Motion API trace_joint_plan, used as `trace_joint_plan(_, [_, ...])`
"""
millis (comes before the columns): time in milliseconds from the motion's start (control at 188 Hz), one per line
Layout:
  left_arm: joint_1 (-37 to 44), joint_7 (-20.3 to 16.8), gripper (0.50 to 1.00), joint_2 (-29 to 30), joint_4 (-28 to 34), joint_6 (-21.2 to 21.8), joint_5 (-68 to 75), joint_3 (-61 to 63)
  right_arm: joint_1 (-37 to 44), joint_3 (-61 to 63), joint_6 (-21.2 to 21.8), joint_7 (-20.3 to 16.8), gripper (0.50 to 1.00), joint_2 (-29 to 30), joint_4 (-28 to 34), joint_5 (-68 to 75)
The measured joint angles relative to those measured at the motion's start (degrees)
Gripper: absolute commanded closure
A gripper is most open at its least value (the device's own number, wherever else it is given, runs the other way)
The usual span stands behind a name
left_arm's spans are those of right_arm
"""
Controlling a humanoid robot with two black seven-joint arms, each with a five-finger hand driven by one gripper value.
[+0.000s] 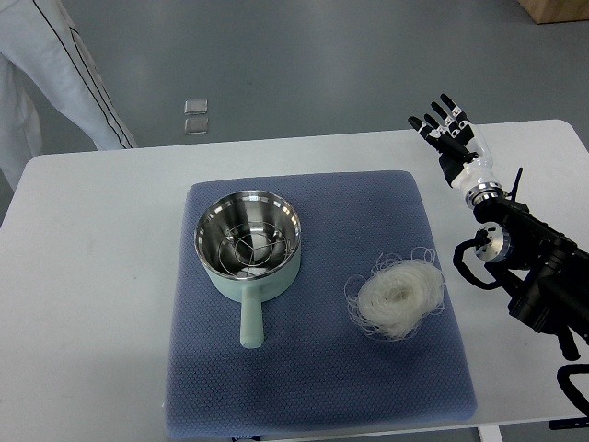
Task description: Put vermicelli into pot with right hand
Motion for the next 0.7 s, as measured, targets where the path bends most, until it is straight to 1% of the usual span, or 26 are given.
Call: trace_joint_plan(703, [0.0,0.0,0.5,0.0,1.03,0.63,-0.17,0.21,0.08,-0.09,0.0,-0.03,0.572,-0.04,0.0,0.0])
